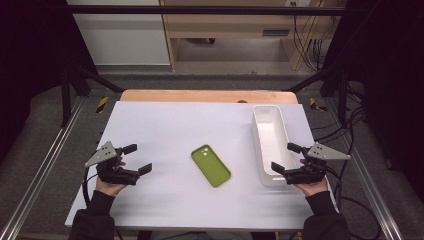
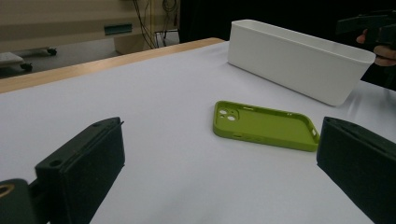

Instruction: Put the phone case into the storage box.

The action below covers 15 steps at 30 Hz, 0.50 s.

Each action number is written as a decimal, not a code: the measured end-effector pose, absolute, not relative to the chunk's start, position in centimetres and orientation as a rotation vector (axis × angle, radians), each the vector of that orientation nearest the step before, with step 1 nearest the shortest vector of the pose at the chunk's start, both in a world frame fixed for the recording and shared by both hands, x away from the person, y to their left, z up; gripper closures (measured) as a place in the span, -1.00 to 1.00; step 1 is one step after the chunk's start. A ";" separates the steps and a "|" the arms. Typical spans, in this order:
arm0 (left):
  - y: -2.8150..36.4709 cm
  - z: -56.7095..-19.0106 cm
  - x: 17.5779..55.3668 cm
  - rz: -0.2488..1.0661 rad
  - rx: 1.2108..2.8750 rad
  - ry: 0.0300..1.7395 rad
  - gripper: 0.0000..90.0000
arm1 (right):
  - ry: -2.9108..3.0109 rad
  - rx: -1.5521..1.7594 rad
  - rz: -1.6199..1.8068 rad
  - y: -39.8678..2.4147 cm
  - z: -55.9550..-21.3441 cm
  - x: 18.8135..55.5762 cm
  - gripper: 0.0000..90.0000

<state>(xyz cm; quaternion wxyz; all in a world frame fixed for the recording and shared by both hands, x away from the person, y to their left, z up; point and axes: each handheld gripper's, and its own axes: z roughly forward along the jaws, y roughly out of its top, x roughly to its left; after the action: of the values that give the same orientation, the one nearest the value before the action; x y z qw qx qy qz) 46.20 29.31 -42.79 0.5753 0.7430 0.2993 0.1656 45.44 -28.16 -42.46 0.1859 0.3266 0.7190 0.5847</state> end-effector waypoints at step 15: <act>29.2 -42.6 46.1 0.394 1.735 0.707 -0.99 | 2.030 0.913 1.646 -28.1 -42.5 45.4 -1.00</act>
<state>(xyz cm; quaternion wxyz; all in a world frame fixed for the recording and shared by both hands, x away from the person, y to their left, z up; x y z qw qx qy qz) 46.08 29.15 -42.62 0.5759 0.7408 0.3020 0.1681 45.41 -28.15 -42.45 0.1857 0.3243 0.7205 0.5842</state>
